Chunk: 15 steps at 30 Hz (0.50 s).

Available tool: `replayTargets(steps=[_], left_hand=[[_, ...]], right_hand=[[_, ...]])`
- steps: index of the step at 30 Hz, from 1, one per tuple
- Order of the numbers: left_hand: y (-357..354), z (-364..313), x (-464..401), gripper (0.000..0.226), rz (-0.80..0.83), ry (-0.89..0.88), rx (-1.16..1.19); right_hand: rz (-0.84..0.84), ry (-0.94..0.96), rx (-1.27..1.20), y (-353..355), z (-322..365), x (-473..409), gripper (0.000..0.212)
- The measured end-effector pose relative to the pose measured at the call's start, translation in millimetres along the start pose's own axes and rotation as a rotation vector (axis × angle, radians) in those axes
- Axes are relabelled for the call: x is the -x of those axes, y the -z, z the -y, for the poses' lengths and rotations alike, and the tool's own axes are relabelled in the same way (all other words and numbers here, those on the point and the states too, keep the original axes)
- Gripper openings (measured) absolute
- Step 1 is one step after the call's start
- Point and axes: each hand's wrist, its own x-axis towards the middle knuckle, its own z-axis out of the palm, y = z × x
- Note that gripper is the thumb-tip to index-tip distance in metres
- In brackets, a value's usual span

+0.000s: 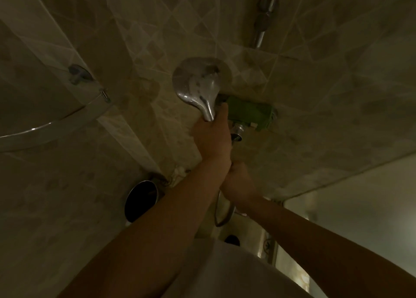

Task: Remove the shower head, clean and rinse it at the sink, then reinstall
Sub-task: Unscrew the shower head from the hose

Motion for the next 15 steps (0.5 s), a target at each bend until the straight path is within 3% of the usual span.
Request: replayTargets(steps=[2, 4, 7, 9, 11, 12, 15], left_hand=[[8.8, -6.0, -11.3, 0.040, 0.218, 0.207, 0.088], [22.8, -12.4, -24.1, 0.039, 0.548, 0.373, 0.222], [42.0, -18.0, -31.6, 0.027, 0.982, 0.379, 0.454], [46.2, -20.6, -29.5, 0.028, 1.181, 0.393, 0.547], [43.4, -23.9, -25.6, 0.034, 1.192, 0.422, 0.532], [40.0, -25.4, -25.6, 0.036, 1.124, 0.427, 0.473], [26.8, -21.5, -22.2, 0.032, 0.620, 0.399, 0.205]], right_hand=[[0.046, -0.094, -0.116, 0.5, 7.2, -2.3, 0.039], [0.138, -0.183, -0.218, 3.6, 11.2, -3.8, 0.034], [0.466, -0.257, -0.286, 10.0, 10.0, -3.0, 0.042], [0.697, -0.306, -0.345, 14.0, 8.7, 0.1, 0.047], [0.760, -0.305, -0.372, 13.6, 8.1, 1.8, 0.048], [0.711, -0.310, -0.388, 12.6, 8.3, 1.9, 0.047], [0.323, -0.296, -0.365, 8.7, 4.7, -3.9, 0.037]])
